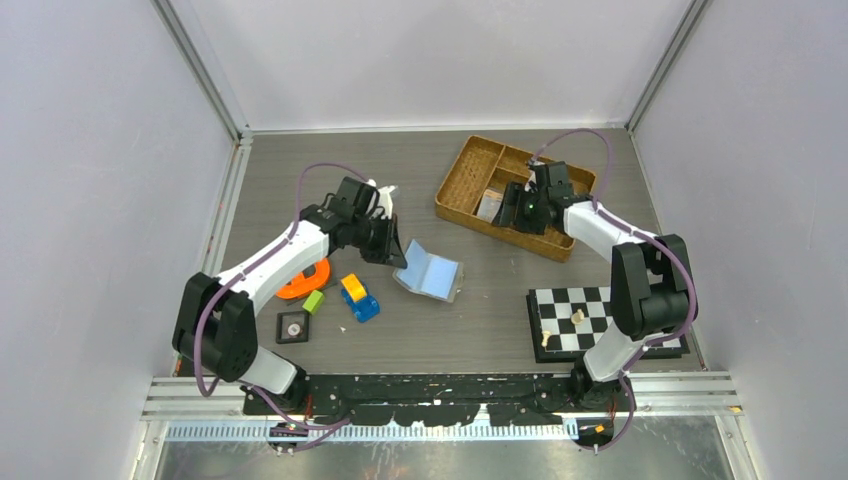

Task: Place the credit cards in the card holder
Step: Move the storage box to the center of the board.

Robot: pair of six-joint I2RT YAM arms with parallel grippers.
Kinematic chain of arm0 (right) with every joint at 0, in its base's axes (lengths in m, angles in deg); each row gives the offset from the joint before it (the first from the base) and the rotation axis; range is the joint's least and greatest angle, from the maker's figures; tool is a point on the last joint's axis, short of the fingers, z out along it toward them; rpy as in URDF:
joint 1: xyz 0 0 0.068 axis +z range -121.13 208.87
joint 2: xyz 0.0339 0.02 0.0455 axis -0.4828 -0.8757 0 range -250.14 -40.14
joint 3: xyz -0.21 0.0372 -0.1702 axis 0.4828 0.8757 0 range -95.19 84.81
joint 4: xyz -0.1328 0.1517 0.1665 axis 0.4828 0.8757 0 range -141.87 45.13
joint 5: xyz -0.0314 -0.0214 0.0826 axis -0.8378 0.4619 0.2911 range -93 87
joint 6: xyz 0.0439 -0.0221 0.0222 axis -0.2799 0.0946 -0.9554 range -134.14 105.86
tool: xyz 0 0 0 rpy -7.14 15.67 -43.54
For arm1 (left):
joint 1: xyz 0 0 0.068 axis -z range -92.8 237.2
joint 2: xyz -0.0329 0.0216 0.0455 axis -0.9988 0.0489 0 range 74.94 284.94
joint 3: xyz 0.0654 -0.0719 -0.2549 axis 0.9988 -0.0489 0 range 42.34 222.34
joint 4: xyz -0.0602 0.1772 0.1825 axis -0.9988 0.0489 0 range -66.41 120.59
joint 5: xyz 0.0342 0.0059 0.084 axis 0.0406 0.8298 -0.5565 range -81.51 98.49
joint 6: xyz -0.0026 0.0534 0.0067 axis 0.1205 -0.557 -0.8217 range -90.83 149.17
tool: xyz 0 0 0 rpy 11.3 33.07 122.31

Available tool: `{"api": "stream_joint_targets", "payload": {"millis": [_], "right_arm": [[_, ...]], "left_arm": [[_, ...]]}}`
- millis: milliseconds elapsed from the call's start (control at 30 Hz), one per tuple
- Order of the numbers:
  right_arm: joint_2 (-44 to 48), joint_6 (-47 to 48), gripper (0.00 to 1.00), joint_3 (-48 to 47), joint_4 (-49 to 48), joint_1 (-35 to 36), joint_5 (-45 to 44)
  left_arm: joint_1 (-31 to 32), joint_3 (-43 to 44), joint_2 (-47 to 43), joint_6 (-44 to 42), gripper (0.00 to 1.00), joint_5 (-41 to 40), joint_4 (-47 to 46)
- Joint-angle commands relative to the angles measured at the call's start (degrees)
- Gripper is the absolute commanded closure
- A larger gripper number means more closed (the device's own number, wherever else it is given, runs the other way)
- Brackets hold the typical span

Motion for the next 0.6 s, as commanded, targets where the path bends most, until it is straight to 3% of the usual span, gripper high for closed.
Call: {"api": "stream_joint_targets", "payload": {"millis": [0,567], "right_arm": [[0.09,-0.43,0.32,0.97,-3.64,0.20,5.23],[0.93,-6.44,0.35,3.29,-7.40,11.81,-0.03]], "left_arm": [[-0.39,1.27,0.94,-3.16,1.00,4.03,3.15],[-0.39,-0.44,2.60,-4.50,1.00,1.91,1.70]]}}
